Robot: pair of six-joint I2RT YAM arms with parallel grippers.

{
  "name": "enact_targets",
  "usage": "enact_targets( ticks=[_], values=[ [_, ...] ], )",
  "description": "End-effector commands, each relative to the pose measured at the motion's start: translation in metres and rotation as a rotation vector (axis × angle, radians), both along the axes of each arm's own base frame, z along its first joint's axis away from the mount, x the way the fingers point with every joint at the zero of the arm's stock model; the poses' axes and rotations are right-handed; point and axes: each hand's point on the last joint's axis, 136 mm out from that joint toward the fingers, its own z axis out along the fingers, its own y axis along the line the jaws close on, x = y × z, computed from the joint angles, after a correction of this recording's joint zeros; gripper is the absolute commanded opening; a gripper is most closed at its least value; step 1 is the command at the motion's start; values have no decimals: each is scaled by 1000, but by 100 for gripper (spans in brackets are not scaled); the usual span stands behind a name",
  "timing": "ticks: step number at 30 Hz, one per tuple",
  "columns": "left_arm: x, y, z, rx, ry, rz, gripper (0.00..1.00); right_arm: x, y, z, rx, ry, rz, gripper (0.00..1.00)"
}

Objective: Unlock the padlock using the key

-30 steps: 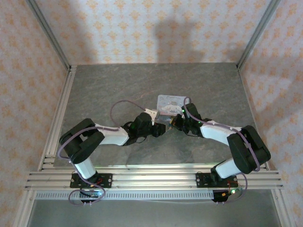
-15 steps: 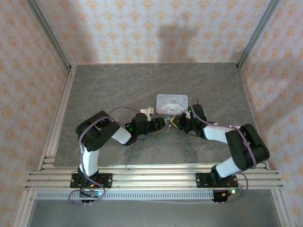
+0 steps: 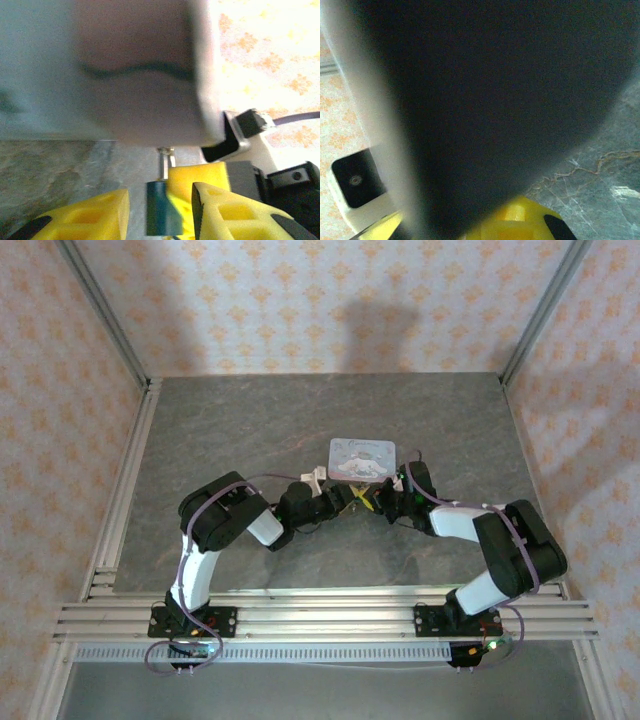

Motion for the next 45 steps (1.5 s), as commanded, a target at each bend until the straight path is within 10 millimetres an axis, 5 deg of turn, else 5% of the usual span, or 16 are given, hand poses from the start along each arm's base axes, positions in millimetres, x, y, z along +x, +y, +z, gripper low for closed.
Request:
enact_targets(
  ticks=[1, 14, 26, 38, 45],
  values=[
    [2, -13, 21, -90, -20, -11, 36, -3, 1, -6, 37, 32, -16, 0],
    [2, -16, 12, -98, 18, -6, 0, -8, -3, -21, 31, 87, -45, 0],
    [0, -5, -11, -44, 40, 34, 0, -13, -26, -11, -91, 61, -104, 46],
    [-4, -4, -17, 63, 15, 10, 0, -21, -69, 8, -254, -18, -244, 51],
    [-5, -9, -11, 96, -2, -8, 0, -25, -59, 5, -206, -3, -207, 49]
  ],
)
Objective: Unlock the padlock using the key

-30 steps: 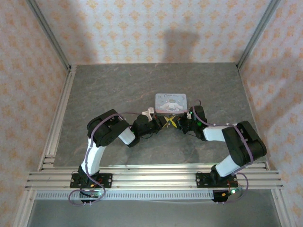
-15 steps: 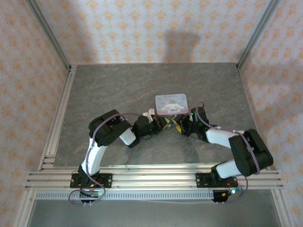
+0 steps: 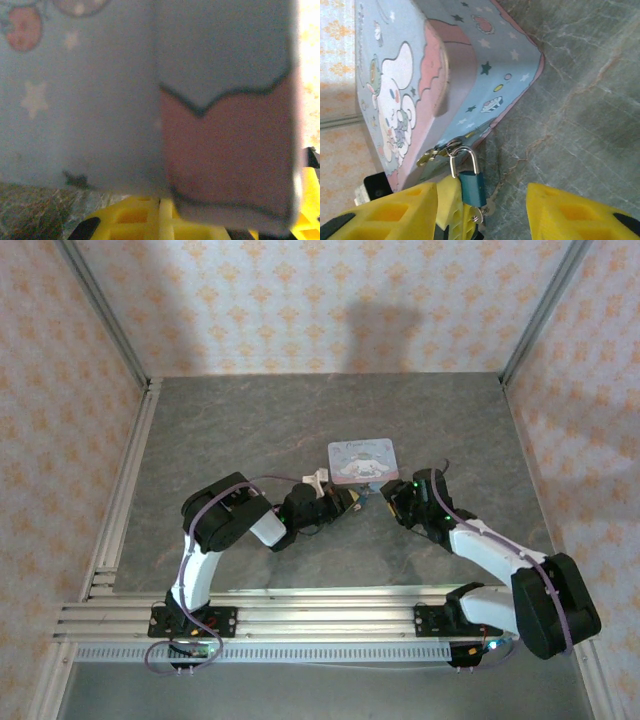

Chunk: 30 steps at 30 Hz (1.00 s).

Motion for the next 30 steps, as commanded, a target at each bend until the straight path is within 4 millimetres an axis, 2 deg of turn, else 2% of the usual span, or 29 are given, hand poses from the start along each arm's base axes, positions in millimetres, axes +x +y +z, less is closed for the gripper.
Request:
enact_targets(
  ticks=[1, 16, 30],
  values=[
    [-3, -8, 4, 43, -20, -25, 0, -9, 0, -21, -22, 57, 18, 49],
    [-3, -16, 17, 63, -19, -42, 0, -14, 27, -34, 72, 110, 59, 47],
    [-3, -21, 13, -6, 15, -24, 0, -8, 45, -41, 124, 121, 58, 41]
  ],
)
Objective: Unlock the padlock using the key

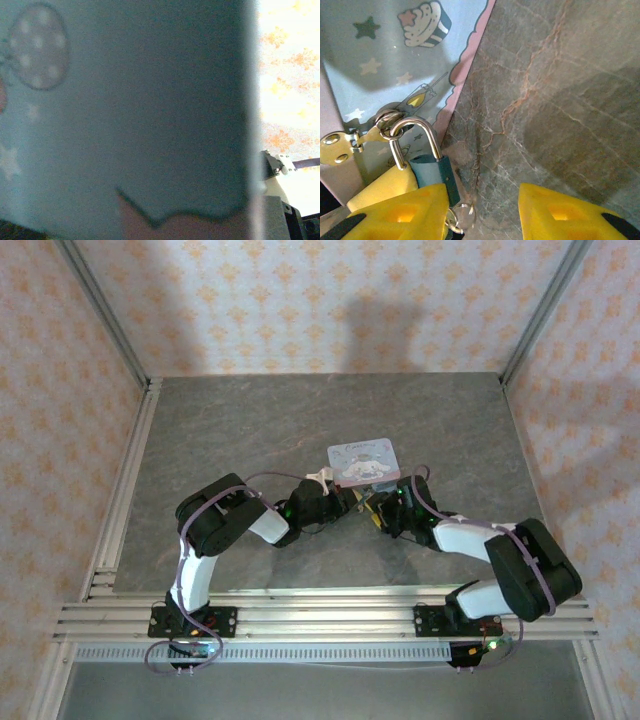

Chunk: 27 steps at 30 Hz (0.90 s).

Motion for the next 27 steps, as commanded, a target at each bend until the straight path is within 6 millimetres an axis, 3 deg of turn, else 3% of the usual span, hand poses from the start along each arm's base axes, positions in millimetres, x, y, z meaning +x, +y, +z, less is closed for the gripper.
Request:
enact_targets(
  ticks=[1, 15, 27],
  values=[
    [-4, -14, 10, -63, -12, -22, 0, 5, 7, 1, 28, -12, -6, 41],
    [-4, -18, 4, -135, 57, -9, 0, 14, 0, 17, 25, -95, -52, 40],
    [-5, -22, 16, -177, 65, -12, 0, 13, -8, 28, -36, -154, -40, 37]
  ],
)
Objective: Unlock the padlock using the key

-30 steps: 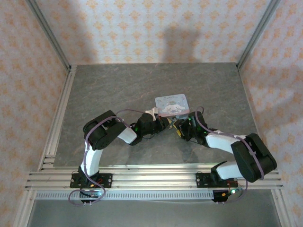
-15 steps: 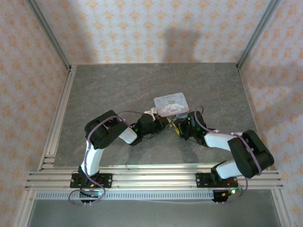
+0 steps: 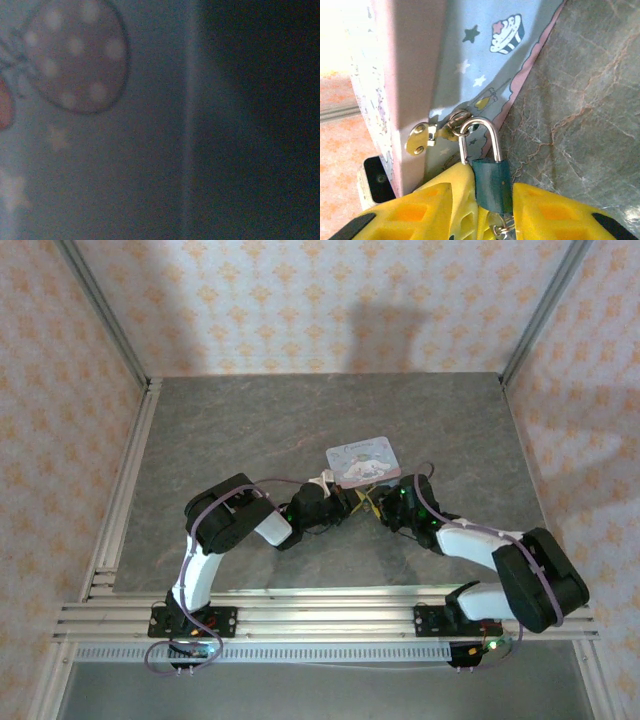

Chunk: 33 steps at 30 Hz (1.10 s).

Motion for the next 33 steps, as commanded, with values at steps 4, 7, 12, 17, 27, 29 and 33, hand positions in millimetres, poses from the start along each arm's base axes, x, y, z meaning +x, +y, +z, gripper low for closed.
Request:
enact_targets(
  ticks=[4, 7, 12, 17, 27, 29, 33],
  values=[
    [-4, -14, 16, -68, -10, -31, 0, -1, -4, -3, -53, -15, 4, 37],
    [-5, -15, 16, -81, -5, -28, 0, -1, -3, -5, -55, -5, 6, 35],
    [-7, -16, 17, -91, 2, -24, 0, 0, 0, -6, -51, 3, 15, 31],
    [-7, -15, 18, -105, 4, -12, 0, -1, 3, -6, -51, 9, 24, 20],
    [-13, -4, 12, 2, -10, -12, 4, -13, -17, -10, -246, 60, 68, 0],
    [-15, -2, 11, 39, -17, -18, 12, -15, -23, -7, -321, 67, 97, 0],
    [-19, 4, 9, 128, -39, -38, 21, -18, -37, -2, -461, 84, 144, 0]
  ],
)
